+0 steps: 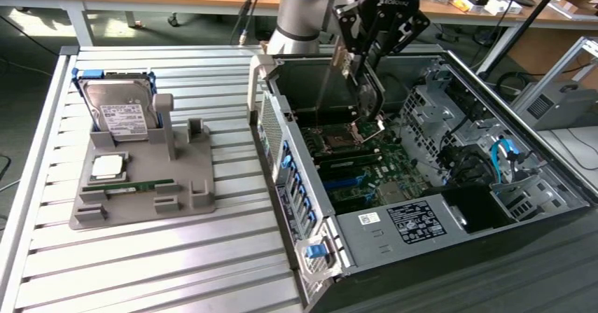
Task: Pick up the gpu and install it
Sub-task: 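Pick up the gpu and move the gpu toward the slot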
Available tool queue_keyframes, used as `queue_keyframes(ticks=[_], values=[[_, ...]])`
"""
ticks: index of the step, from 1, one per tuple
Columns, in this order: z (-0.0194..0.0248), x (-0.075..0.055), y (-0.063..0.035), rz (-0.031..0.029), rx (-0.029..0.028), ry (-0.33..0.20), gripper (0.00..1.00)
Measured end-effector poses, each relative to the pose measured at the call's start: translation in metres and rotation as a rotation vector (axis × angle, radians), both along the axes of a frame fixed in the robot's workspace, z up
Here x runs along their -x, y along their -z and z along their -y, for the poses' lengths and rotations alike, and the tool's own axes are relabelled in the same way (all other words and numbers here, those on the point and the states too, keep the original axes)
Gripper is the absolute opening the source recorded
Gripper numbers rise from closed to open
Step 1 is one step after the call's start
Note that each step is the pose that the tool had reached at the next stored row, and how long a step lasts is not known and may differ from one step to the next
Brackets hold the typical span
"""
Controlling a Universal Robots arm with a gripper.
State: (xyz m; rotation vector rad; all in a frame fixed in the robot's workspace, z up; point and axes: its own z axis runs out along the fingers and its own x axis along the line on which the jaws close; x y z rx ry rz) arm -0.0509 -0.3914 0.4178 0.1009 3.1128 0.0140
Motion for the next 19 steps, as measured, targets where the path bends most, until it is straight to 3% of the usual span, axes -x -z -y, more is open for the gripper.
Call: queue_keyframes(ticks=[19], values=[[0.0000, -0.012, 0.0060, -0.0001, 0.0118, 0.000, 0.27]])
